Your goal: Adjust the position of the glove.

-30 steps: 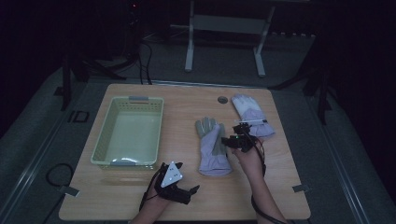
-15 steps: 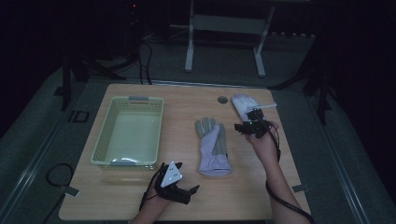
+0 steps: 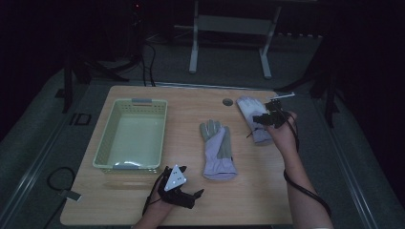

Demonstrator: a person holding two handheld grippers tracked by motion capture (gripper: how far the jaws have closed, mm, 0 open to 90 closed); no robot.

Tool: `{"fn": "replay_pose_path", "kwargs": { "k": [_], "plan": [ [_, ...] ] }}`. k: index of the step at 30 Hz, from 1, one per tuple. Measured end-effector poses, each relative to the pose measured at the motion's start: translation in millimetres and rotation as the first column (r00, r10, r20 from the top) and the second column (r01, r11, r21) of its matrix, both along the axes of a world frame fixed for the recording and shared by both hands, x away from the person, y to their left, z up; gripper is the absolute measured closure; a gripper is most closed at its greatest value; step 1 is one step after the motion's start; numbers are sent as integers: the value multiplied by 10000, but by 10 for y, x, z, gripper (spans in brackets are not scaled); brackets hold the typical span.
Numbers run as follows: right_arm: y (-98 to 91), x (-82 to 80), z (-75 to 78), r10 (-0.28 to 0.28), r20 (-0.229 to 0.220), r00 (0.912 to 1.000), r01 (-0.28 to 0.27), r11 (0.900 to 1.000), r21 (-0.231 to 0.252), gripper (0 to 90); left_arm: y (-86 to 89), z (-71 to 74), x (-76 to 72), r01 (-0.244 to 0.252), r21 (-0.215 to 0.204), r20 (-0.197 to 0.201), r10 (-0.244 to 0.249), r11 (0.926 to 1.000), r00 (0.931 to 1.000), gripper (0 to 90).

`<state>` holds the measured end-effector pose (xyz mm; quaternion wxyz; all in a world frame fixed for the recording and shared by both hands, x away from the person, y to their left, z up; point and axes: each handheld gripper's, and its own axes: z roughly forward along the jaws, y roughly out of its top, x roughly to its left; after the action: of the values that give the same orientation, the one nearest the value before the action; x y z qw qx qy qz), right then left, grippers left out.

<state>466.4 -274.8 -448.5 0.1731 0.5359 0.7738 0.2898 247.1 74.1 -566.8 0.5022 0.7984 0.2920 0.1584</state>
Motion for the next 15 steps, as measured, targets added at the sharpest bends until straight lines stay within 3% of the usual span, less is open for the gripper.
{"fn": "replay_pose_path", "kwargs": {
  "k": [11, 15],
  "plan": [
    [-143, 315, -100, 79, -218, 9997, -94, 9975, -694, 473, 3, 0, -1, 40, -22, 4, -40, 10000, 10000, 0],
    [-185, 424, -129, -171, -354, 9992, 130, 9935, -1129, 493, 4, 0, 2, 23, -26, -17, -23, 10000, 10000, 0]
  ]
}}
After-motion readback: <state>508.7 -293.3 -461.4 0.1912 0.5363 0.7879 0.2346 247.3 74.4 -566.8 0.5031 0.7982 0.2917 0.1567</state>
